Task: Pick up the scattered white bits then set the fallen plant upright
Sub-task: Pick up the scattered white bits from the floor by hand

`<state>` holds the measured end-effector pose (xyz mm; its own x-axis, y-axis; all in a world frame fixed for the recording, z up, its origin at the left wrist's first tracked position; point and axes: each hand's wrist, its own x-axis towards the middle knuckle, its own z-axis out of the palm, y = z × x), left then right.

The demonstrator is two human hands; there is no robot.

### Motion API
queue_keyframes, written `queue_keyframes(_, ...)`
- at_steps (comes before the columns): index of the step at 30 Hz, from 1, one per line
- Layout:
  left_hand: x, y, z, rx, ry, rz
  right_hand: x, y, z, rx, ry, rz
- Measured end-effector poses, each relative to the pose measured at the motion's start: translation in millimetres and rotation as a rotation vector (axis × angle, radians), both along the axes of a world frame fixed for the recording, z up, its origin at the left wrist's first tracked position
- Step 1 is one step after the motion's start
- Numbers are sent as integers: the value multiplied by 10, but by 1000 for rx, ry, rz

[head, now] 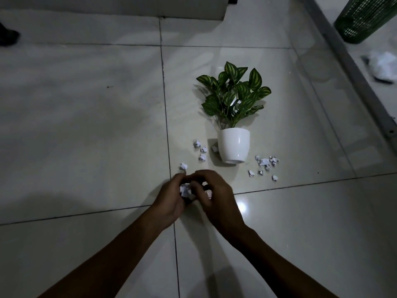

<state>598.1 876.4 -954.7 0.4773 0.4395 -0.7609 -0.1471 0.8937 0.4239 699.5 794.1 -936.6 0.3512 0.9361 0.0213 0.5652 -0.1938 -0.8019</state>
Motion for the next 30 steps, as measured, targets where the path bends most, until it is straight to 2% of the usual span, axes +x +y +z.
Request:
queue_keyframes(2,-22,42,-12,-32,24,31,75,-38,-72,-35,-28,-138)
queue_keyframes(4,-76,85,-41,-87,44,102,142,-104,-194,-207,-61,-170)
queue_keyframes(6,-133,92,-58,-155,47,148,135,-195,-301,-331,-186,-93)
queue_keyframes(11,-195,87,-104,-161,88,184,67,-251,-406,-316,-424,131)
queue_keyframes(13,-233,89,-110,-155,73,194,39,-246,-420,-313,-432,176)
queue_keyframes(17,-288,60,-132,-126,41,138,33,-248,-393,-252,-355,155)
queue_keyframes(20,-298,5,-153,-80,28,48,-62,-140,-231,-150,-78,-15)
queue_keyframes(24,-321,-45,-164,-57,-58,-25,-314,-71,-71,-103,148,16)
queue_keyframes(28,-375,-16,-159,-81,-43,-26,-361,-137,-79,-35,206,-152)
queue_keyframes(30,-409,6,-154,-100,-9,13,-344,-210,-124,-59,140,-207)
